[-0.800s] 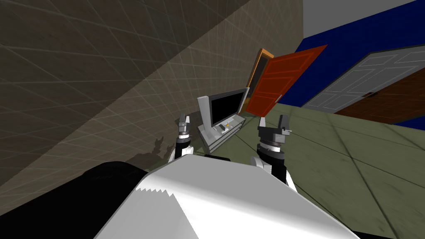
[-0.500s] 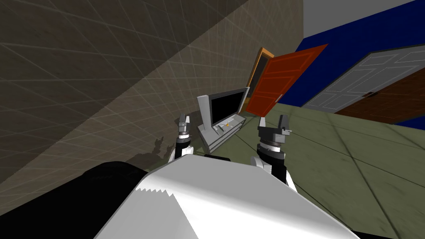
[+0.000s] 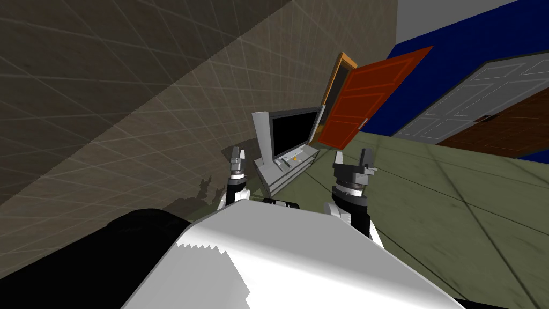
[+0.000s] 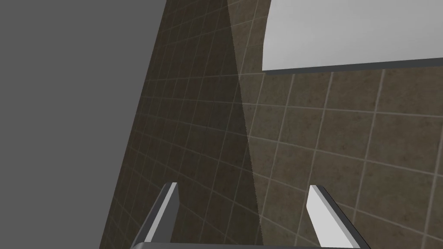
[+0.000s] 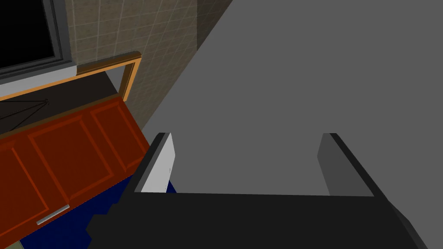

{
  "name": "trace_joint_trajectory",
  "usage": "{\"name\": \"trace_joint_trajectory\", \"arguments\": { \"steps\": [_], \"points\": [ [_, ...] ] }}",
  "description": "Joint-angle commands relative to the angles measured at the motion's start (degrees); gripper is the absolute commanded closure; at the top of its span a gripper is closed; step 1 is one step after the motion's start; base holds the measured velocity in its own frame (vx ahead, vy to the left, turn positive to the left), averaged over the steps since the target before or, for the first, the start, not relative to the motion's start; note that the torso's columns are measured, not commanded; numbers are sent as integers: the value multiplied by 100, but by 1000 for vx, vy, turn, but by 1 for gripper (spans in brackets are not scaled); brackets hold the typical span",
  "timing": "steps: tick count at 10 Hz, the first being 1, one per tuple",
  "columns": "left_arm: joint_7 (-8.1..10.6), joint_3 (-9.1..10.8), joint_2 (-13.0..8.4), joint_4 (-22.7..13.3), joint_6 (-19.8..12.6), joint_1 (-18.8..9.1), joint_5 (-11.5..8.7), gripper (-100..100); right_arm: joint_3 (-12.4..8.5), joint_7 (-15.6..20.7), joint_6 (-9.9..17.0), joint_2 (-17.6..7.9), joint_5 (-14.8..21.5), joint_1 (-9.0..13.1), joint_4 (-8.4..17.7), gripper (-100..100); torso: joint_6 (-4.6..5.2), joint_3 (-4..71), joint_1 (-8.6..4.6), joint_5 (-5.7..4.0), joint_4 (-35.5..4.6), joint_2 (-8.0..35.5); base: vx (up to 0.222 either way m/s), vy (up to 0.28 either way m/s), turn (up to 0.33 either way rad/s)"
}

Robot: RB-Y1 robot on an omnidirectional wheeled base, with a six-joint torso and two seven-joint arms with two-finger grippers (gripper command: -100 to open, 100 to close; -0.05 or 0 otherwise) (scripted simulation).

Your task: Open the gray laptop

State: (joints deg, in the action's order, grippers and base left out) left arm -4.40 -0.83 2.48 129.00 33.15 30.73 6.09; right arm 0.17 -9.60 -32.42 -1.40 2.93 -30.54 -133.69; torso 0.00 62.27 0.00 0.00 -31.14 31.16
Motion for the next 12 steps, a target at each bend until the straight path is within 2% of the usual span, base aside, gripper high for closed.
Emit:
{"name": "trace_joint_trajectory", "arguments": {
  "steps": [1, 2, 4, 7, 9, 12],
  "points": [
    [0, 0, 0, 0, 0, 0, 0, 0, 0, 0, 0, 0, 0, 0, 0, 0, 0, 846, 0, 0, -423, 423, 0, 0, 0],
    [11, 51, -201, -67, -35, -6, 21, -100, 0, 0, 0, 0, 0, 0, 0, 0, 0, 1692, 0, 0, -846, 846, 10, -20, -34],
    [36, 170, -498, -222, -118, -20, 71, -100, 1, 0, 1, 1, 0, 0, 3, 0, 0, 2199, -10, -2, -1090, 1092, 0, -53, -53],
    [96, 458, -868, -586, -314, -50, 190, -100, 1, 0, 1, 1, 0, 0, 3, 0, 0, 2229, -8, -2, -1114, 1113, 0, -95, -81],
    [147, 710, -1031, -898, -483, -73, 293, -100, 1, 0, 1, 1, 0, -1, 3, 0, -1, 2231, 7, 1, -1114, 1112, -2, -86, -42],
    [234, 1158, -1161, -1421, -775, -108, 472, -100, 2, 0, 1, 2, 0, -1, 3, 0, 1, 2238, -19, -5, -1111, 1100, 52, -157, -181]
  ]
}}
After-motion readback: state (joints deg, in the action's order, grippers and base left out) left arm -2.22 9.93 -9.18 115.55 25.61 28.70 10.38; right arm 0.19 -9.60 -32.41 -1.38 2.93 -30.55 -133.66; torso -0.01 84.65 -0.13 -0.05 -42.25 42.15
